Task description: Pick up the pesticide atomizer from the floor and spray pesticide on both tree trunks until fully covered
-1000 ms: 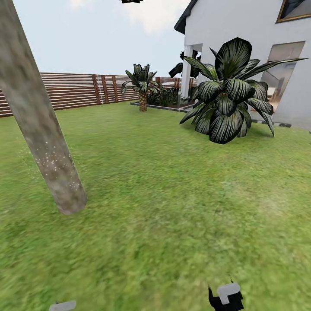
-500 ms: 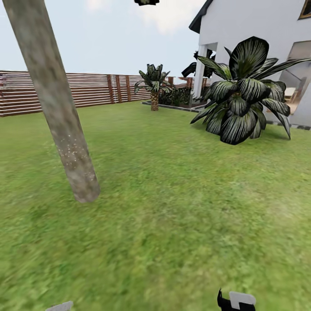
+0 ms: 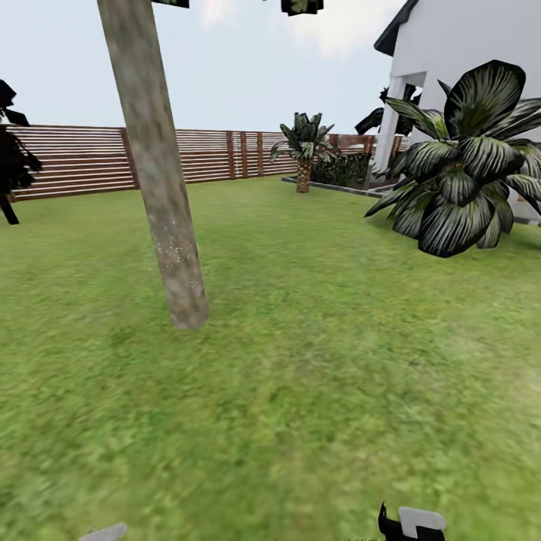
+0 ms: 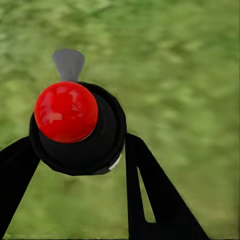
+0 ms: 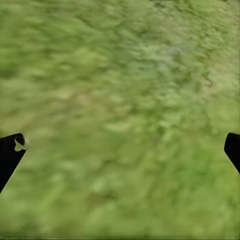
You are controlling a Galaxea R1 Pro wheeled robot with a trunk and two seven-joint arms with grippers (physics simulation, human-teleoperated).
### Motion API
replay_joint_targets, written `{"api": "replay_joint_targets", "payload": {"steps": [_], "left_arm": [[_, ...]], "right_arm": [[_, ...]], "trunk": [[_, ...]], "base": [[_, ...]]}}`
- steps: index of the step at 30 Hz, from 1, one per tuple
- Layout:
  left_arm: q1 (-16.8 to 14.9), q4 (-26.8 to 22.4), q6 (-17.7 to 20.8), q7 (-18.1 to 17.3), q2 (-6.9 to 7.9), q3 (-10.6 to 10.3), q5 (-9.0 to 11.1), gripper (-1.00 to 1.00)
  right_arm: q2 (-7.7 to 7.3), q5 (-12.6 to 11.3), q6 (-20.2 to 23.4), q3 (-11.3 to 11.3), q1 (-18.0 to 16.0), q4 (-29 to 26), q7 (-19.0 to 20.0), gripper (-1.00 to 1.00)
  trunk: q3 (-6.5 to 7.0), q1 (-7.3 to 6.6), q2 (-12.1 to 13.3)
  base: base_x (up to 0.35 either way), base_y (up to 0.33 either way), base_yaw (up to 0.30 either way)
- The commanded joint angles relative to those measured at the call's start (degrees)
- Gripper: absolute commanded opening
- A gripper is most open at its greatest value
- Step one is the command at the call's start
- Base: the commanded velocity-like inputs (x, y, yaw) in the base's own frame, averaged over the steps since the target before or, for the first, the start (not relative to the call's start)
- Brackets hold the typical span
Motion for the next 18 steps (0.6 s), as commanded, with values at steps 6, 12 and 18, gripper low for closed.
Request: {"api": "replay_joint_targets", "payload": {"steps": [6, 12, 18], "left_arm": [[-0.05, 0.03, -0.2, 0.03, -0.01, 0.3, -0.17, -1.0], [-0.05, 0.09, -0.2, 0.03, 0.0, 0.3, -0.17, -1.0], [-0.05, 0.1, -0.2, 0.03, 0.0, 0.3, -0.05, -1.0]], "right_arm": [[0.0, 0.59, -0.2, -0.4, -0.03, 0.04, -0.25, 1.0], [0.0, 0.59, -0.22, -0.4, -0.03, 0.07, -0.25, 1.0], [0.0, 0.58, -0.22, -0.41, -0.03, 0.08, -0.25, 1.0]], "trunk": [[-0.04, -0.03, -0.02], [-0.04, -0.03, -0.02], [-0.04, -0.03, -0.02]], "base": [[-0.132, -0.289, 0.281], [-0.038, -0.303, 0.282], [-0.001, -0.16, 0.282]]}}
